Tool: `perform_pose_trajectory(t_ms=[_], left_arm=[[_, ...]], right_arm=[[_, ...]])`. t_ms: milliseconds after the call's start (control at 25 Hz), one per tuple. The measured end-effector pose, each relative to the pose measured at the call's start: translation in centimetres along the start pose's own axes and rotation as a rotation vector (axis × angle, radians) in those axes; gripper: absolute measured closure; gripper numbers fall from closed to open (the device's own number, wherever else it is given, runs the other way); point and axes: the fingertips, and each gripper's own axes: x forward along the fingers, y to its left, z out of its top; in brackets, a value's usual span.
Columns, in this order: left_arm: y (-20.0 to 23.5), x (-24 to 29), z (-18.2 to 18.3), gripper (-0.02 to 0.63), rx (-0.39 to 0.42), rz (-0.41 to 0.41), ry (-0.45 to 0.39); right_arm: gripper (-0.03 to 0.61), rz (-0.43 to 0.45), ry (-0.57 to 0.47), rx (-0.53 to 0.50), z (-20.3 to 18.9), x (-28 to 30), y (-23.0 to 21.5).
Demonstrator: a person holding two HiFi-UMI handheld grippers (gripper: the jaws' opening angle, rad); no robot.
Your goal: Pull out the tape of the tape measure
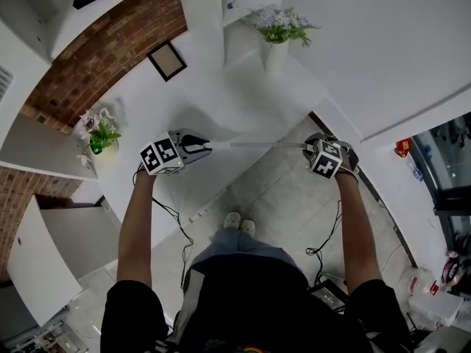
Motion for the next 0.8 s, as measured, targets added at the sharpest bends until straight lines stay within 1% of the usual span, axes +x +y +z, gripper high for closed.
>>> perform_pose_trajectory(t_ms=[120,200,280,520,800], left_arm=[[0.7,-0.4,-0.7,0.537,-0.007,0.004,0.014],[1.4,-0.3,-0.8,0.537,0.002,0.006,0.031],[2.1,-0.1,-0.9,0.537,0.011,0.002,0.054],[5.1,0.1,-1.4,0.537,0.048,-0.015,0.143],[8.1,0.9,-2.9,0.537,0.064,-0.039,0.260]], right_arm=[[0.485,-0.001,-0.023,0.000,0.4,0.5,-0.9],[0.486,-0.009,-0.029,-0.017,1.1,0.8,-1.8],[0.485,0.002,-0.037,-0.028,1.8,1.3,-2.5],[0.485,0.038,-0.060,-0.061,4.1,3.2,-4.8],[0.485,0.107,-0.105,-0.050,6.5,6.4,-6.6]])
